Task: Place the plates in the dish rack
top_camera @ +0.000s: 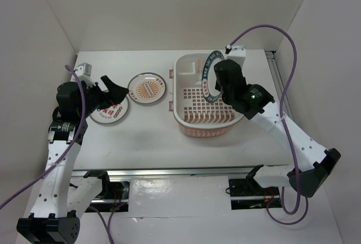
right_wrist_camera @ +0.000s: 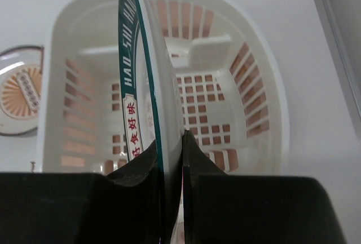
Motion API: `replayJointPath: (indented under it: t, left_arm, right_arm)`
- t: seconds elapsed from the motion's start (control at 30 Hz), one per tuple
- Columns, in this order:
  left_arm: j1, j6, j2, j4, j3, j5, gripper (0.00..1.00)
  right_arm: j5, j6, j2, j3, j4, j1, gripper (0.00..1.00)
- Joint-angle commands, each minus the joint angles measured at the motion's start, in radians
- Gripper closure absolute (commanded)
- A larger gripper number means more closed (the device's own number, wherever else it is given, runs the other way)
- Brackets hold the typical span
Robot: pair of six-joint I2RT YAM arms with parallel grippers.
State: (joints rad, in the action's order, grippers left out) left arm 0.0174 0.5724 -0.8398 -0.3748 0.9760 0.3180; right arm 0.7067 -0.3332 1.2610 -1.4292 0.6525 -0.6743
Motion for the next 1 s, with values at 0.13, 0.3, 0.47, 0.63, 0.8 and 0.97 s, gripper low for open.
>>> replayJointPath:
  t: [0.13, 0.3, 0.47, 0.63, 0.8, 0.97]
  left_arm:
    - [0.003, -0.038, 0.016, -0.004, 0.003, -0.013, 0.0]
    - [0.003, -0.039, 0.016, -0.004, -0.006, -0.003, 0.0]
    - [0.003, -0.039, 0.016, -0.004, -0.007, -0.003, 0.0]
    - [0.003, -0.039, 0.016, -0.004, -0.007, -0.003, 0.0]
    - [0.003, -0.039, 0.016, -0.004, -0.007, -0.003, 0.0]
    - [0.003, -0.039, 0.016, -0.013, -0.007, -0.003, 0.0]
  right_arm:
    - [0.097, -0.168, 0.009, 0.147, 0.049, -0.099, 1.0]
    - [0.106, -0.207, 0.061, 0.171, 0.039, -0.145, 1.0]
    - [0.106, -0.237, 0.101, 0.204, 0.029, -0.154, 1.0]
    - [0.131, -0.267, 0.127, 0.204, 0.053, -0.172, 1.0]
    - [0.16, -0.302, 0.147, 0.193, 0.064, -0.183, 1.0]
    - [0.174, -0.311, 0.156, 0.182, 0.099, -0.192, 1.0]
